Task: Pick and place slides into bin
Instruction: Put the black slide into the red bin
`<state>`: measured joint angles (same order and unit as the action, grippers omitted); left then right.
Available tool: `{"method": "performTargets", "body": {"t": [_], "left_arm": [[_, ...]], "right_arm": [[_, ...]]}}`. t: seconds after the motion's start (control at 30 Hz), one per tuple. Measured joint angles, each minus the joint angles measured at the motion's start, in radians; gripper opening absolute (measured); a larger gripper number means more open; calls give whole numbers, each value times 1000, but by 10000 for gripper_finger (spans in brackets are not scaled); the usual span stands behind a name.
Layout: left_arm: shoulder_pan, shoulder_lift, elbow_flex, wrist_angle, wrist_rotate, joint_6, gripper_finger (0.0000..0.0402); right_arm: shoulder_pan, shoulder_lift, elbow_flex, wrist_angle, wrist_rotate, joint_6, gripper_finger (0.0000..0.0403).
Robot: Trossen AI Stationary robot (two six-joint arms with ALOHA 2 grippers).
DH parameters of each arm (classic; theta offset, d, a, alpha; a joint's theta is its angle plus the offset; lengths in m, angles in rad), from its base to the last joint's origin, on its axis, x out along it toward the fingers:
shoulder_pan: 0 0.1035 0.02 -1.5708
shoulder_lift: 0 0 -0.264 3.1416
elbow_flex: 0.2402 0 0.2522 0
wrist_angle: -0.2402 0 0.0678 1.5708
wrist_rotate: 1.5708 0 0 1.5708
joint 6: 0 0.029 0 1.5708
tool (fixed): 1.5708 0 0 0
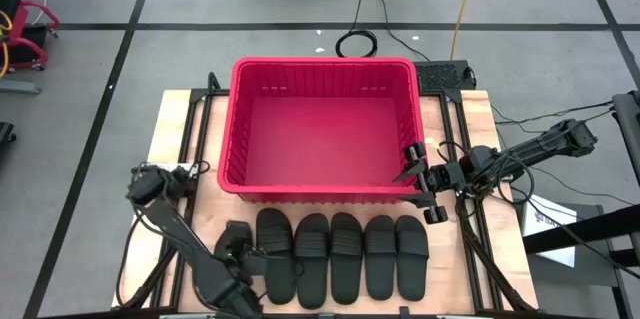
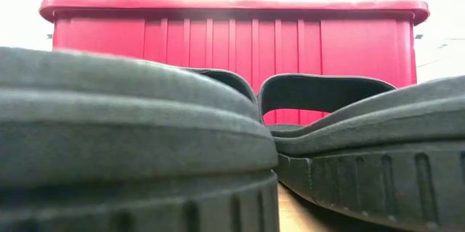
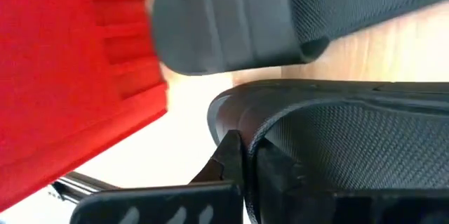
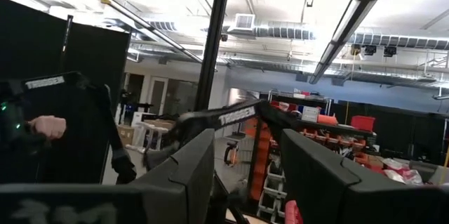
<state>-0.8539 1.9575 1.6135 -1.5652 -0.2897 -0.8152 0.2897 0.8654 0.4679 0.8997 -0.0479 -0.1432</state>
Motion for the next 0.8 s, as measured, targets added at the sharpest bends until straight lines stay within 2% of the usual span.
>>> {"method": "performTargets", "body": {"t": [0.17,0.37,0.63,0.8], "left_arm": [[-36,-114,0,8,-67,-52,3],[-71,-237,0,112,-189,-25,4],[-78,-337,0,272,-364,154,3],[-59,-365,0,293,-486,264,5]], "right_arm": [[0,0,0,-3,0,0,155],[0,0,0,-3,1,0,155],[0,0,0,-3,2,0,155],[0,0,0,-3,2,0,155]]}}
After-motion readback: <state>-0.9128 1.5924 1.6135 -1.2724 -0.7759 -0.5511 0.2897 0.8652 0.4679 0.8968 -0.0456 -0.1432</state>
